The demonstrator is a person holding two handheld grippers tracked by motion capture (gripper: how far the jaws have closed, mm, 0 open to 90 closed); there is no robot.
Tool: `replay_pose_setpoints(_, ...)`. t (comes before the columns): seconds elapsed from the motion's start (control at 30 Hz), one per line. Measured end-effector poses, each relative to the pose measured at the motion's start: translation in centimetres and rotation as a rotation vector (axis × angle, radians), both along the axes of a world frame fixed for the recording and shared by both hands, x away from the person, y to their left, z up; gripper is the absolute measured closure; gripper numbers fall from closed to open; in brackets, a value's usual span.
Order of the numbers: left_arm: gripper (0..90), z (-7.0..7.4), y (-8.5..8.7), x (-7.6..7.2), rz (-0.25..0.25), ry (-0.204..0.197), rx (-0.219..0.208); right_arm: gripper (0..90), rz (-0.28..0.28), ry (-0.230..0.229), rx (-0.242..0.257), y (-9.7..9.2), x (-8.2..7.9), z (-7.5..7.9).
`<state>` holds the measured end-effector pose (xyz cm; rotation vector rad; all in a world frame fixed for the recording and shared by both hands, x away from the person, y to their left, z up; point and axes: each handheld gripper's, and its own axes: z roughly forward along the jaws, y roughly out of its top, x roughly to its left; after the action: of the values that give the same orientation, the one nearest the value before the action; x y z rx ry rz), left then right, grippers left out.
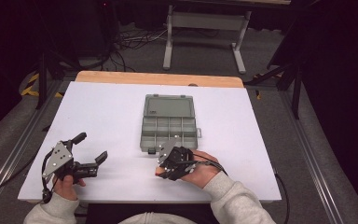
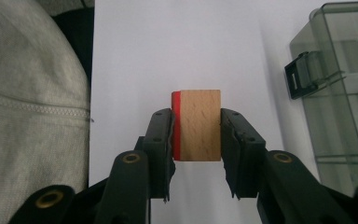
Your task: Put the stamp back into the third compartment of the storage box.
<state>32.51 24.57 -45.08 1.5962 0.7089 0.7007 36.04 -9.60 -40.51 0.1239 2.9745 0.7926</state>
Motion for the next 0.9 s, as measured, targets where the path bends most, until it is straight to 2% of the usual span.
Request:
replay_pose_setpoints(0.23,2.6,0.0,0.0,0.0,0.000,0.000,-0.002,65.5,-0.023,-0.002,0.066,-0.5,0.2,0.9)
replay_pose_setpoints(0.9,2.6,0.0,0.0,0.0,-0.001,0.001,-0.002,65.5,-0.077,-0.044,0.124,-1.1,0.7,2.2)
